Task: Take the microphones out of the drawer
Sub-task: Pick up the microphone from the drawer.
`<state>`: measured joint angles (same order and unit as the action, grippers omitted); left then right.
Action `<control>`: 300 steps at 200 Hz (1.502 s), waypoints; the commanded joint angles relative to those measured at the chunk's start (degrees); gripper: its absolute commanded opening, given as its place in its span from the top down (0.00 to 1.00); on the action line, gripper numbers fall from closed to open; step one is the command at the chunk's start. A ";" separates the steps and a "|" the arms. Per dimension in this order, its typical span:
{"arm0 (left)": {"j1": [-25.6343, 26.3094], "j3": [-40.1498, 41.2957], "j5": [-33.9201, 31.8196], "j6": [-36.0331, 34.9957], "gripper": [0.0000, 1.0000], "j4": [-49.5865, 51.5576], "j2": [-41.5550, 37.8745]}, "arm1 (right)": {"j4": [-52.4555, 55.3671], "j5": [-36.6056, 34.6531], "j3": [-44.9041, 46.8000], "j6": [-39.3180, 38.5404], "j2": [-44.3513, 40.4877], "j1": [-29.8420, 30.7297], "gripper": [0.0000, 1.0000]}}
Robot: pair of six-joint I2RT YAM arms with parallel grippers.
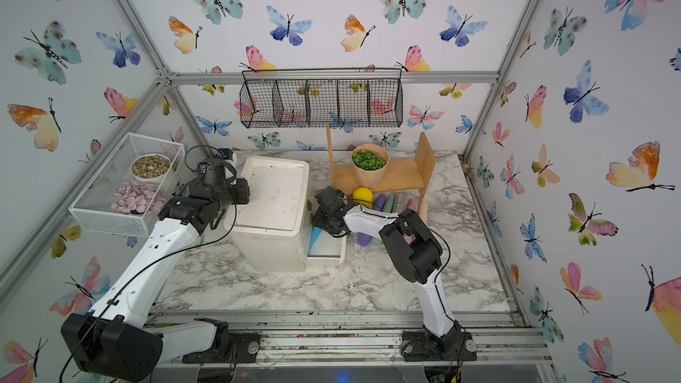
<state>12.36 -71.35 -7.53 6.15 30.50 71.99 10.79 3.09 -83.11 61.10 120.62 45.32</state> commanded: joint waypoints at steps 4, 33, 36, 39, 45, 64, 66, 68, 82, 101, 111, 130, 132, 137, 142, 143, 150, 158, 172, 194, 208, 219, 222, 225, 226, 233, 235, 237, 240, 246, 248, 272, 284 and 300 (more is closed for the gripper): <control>0.07 2.27 1.82 3.69 1.00 -0.44 1.69 | -0.54 -0.86 0.70 1.39 2.16 1.61 0.54; 0.11 2.27 1.86 3.78 1.00 -0.44 1.59 | -1.24 -2.08 1.70 1.39 0.29 1.63 0.57; 0.09 2.27 1.86 3.78 1.00 -0.42 1.58 | -1.34 -2.12 1.84 1.39 0.10 1.65 0.58; 0.12 2.27 1.90 3.78 1.00 -0.42 1.59 | -1.52 -2.20 2.04 1.39 -0.18 1.64 0.58; 0.12 2.35 1.90 3.78 1.00 -0.44 1.52 | -1.85 -2.29 2.31 1.39 -0.65 1.62 0.60; 0.12 2.36 1.82 3.78 1.00 -0.40 1.52 | -2.56 -2.88 3.16 1.39 -2.31 1.61 0.64; 0.12 2.36 1.82 3.73 1.00 -0.43 1.52 | -2.62 -2.95 3.25 1.39 -2.49 1.64 0.64; 0.12 2.36 1.82 3.77 1.00 -0.44 1.56 | -2.66 -3.06 3.36 1.39 -2.73 1.62 0.64; 0.07 2.27 1.73 3.78 1.00 -0.35 1.52 | -2.85 -3.67 3.83 1.18 -4.04 1.64 0.65; 0.09 2.05 1.73 3.69 1.00 -0.22 1.48 | -2.91 -4.94 4.73 0.70 -5.95 1.61 0.65; 0.10 2.01 1.61 3.69 1.00 -0.18 1.38 | -3.04 -5.61 5.22 0.43 -7.03 1.62 0.66; 0.11 2.09 1.55 3.61 1.00 -0.18 1.18 | -3.53 -6.63 6.77 -0.34 -8.77 1.61 0.67; 0.12 2.09 1.55 3.61 1.00 -0.18 1.22 | -3.63 -6.74 6.92 -0.43 -8.98 1.68 0.68; 0.08 2.09 1.53 3.61 1.00 -0.18 1.08 | -3.70 -6.99 7.27 -0.81 -9.41 1.65 0.68; 0.07 2.09 1.51 3.60 1.00 -0.10 1.13 | -3.77 -7.09 7.57 -1.39 -9.75 1.63 0.70; 0.05 2.09 1.49 3.60 1.00 -0.09 1.14 | -3.81 -7.11 7.64 -1.49 -9.86 1.62 0.70; 0.11 2.09 1.47 3.51 1.00 -0.08 1.00 | -3.87 -7.22 7.99 -2.27 -10.40 1.61 0.71; 0.08 2.10 1.38 3.44 1.00 0.02 0.91 | -4.05 -7.46 8.43 -3.40 -11.02 1.61 0.73; 0.15 2.09 1.29 3.34 1.00 0.02 0.84 | -3.87 -8.23 9.12 -5.31 -12.34 1.62 0.73; 0.12 2.01 1.33 3.34 1.00 0.00 0.74 | -4.56 -8.88 10.19 -8.23 -14.49 1.66 0.73; 0.14 1.98 1.37 3.34 1.00 0.00 0.75 | -4.86 -8.93 10.34 -9.90 -15.57 1.66 0.74; 0.17 1.98 1.38 3.29 1.00 0.04 0.87 | -5.37 -8.77 10.34 -11.69 -16.32 1.61 0.75; 0.13 2.00 1.38 3.33 1.00 0.00 0.88 | -5.75 -8.60 10.26 -12.21 -16.53 1.64 0.75; 0.10 2.07 1.38 3.20 1.00 0.00 0.88 | -6.10 -8.51 10.21 -12.76 -16.71 1.62 0.75; 0.11 2.08 1.38 3.18 1.00 0.00 0.83 | -6.16 -8.48 10.18 -12.94 -16.81 1.61 0.75; 0.12 2.17 1.33 3.10 1.00 -0.09 0.90 | -6.45 -8.32 9.80 -14.16 -17.15 1.62 0.76; 0.16 2.18 1.37 3.08 1.00 -0.09 0.95 | -6.49 -8.29 9.70 -14.52 -17.28 1.61 0.76; 0.13 2.20 1.37 3.03 1.00 -0.09 0.92 | -6.57 -8.28 9.54 -14.91 -17.39 1.61 0.76; 0.12 2.25 1.30 2.99 1.00 -0.05 1.03 | -6.66 -8.28 9.28 -15.48 -17.57 1.61 0.76; 0.08 2.23 1.29 2.93 1.00 0.02 1.09 | -6.74 -8.20 8.68 -16.47 -17.84 1.61 0.77; 0.09 2.19 1.29 2.91 1.00 0.07 1.17 | -6.68 -8.26 8.43 -16.85 -17.95 1.61 0.77; 0.14 1.91 1.05 2.70 1.00 0.52 1.28 | -6.12 -8.75 5.38 -20.42 -19.41 1.61 0.78; 0.11 1.83 0.96 2.53 1.00 0.61 1.18 | -6.11 -8.94 4.19 -21.93 -20.27 1.62 0.78; 0.11 1.74 0.72 2.37 1.00 0.61 1.07 | -5.48 -9.03 2.68 -23.98 -21.56 1.61 0.79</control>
<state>12.38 -71.22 -7.55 6.09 30.44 71.83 6.63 -4.99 -76.66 42.02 102.43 46.35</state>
